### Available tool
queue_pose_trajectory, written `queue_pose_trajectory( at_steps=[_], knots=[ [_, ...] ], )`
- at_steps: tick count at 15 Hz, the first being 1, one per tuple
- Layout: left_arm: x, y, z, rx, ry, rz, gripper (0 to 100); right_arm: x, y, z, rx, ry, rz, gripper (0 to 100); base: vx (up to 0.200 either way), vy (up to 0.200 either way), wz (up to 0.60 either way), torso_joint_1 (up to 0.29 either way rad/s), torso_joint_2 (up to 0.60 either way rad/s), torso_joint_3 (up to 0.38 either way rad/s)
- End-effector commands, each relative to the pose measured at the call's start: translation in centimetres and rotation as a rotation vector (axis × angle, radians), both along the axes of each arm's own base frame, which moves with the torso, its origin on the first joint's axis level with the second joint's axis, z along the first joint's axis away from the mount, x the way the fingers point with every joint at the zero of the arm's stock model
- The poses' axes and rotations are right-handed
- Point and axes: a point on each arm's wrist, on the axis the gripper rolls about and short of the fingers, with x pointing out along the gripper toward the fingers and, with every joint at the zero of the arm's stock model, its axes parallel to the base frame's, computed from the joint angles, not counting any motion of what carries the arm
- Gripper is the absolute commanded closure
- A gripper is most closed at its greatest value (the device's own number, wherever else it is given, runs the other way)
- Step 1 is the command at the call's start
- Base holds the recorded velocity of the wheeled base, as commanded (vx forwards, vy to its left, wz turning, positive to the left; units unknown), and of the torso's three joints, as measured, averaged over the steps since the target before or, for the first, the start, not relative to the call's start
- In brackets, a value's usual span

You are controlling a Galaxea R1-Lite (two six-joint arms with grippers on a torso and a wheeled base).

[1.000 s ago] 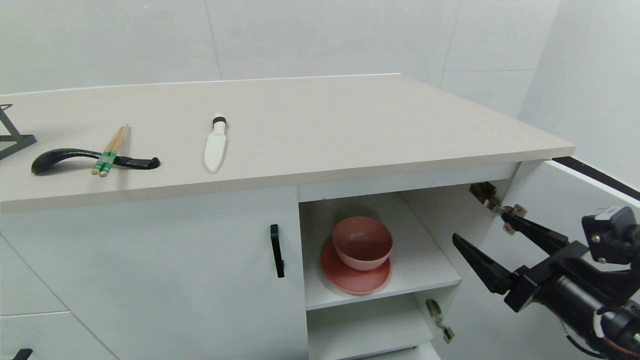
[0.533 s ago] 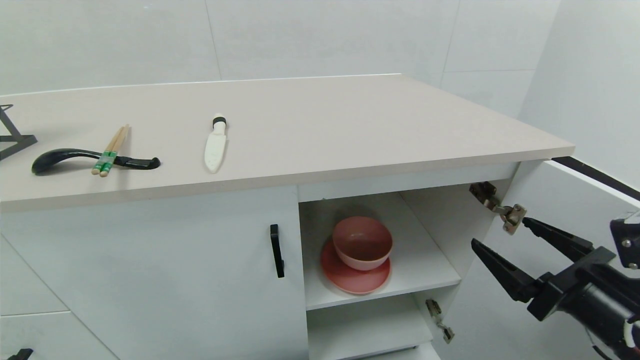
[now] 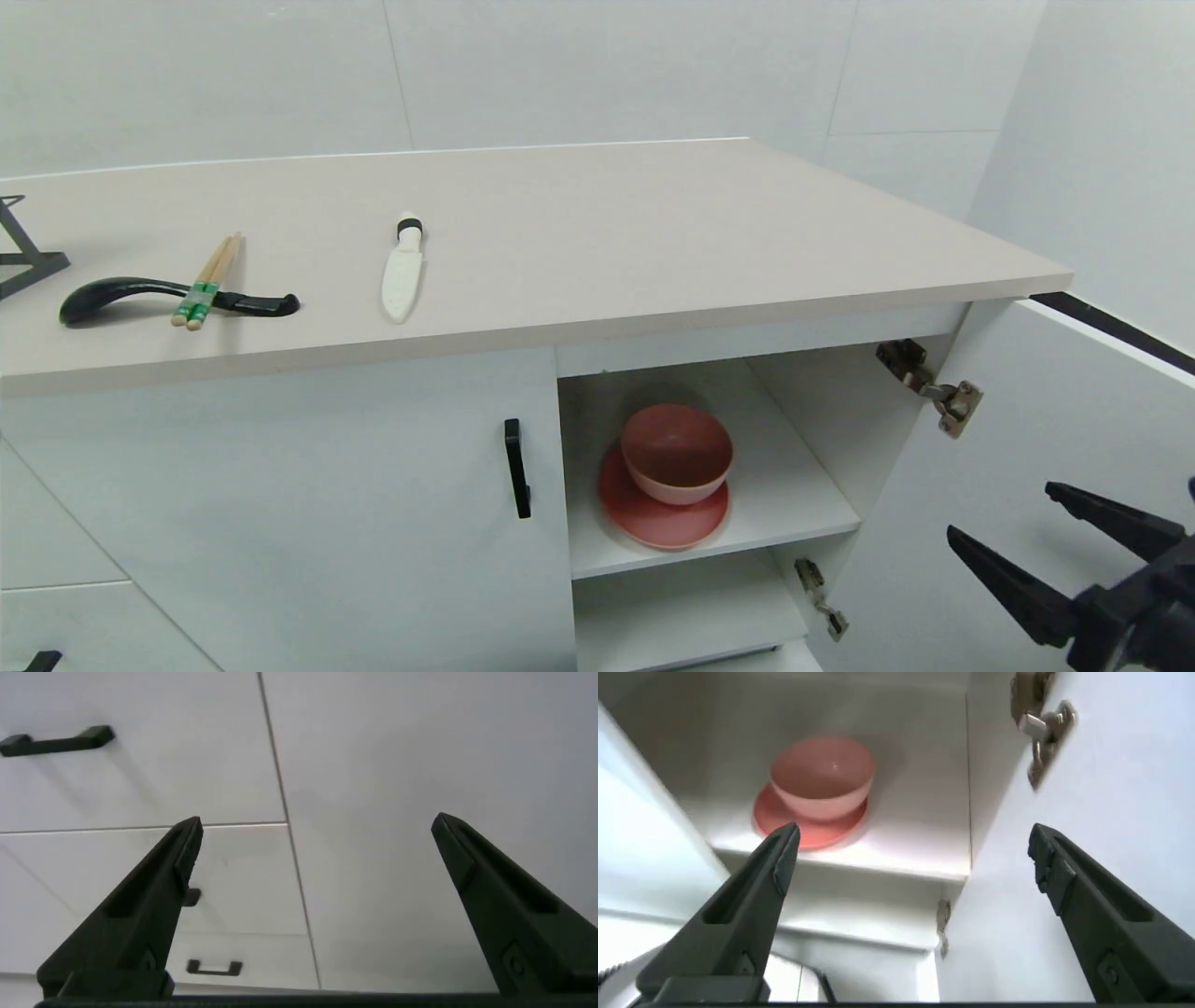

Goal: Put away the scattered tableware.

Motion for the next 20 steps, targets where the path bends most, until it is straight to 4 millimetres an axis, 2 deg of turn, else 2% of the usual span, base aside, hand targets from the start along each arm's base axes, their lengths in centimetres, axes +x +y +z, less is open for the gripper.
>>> queue_pose_trajectory(
  at_steps=[1, 2, 6, 11, 14, 17, 20],
  knots=[
    [-0.3, -0.1, 0.0, -0.023, -0.043, -0.024, 0, -2.1, -1.1, 1.2, 0.052, -0.103, -0.006, 0, 0.000, 0.000, 0.00, 0.000, 0.00, 0.000],
    [-0.4, -0.2, -0.1, -0.038, -0.061, -0.076, 0, -2.3, -1.3, 1.2, 0.050, -0.112, -0.020, 0, 0.000, 0.000, 0.00, 0.000, 0.00, 0.000],
    [-0.4, -0.2, -0.2, -0.105, -0.073, -0.095, 0, -3.8, -2.2, 0.8, 0.034, -0.099, -0.037, 0, 0.000, 0.000, 0.00, 0.000, 0.00, 0.000],
    [-0.4, -0.3, -0.2, -0.098, -0.071, -0.139, 0, -5.9, -3.2, 0.4, -0.024, -0.147, -0.027, 0, -0.200, 0.000, 0.00, 0.002, 0.00, 0.001],
    [-0.3, -0.3, -0.2, -0.103, -0.068, -0.157, 0, -6.1, -3.2, 0.7, -0.017, -0.169, -0.026, 0, -0.200, 0.000, 0.00, 0.001, -0.01, -0.001],
    [-0.3, -0.3, -0.2, -0.106, -0.067, -0.162, 0, -6.3, -3.3, 0.6, -0.017, -0.169, -0.025, 0, 0.000, 0.000, 0.00, 0.000, 0.00, 0.000],
    [-0.3, -0.4, -0.2, -0.154, -0.076, -0.165, 0, -6.4, -3.5, 0.6, -0.020, -0.176, -0.052, 0, -0.200, 0.000, 0.00, 0.010, 0.00, -0.002]
  ],
)
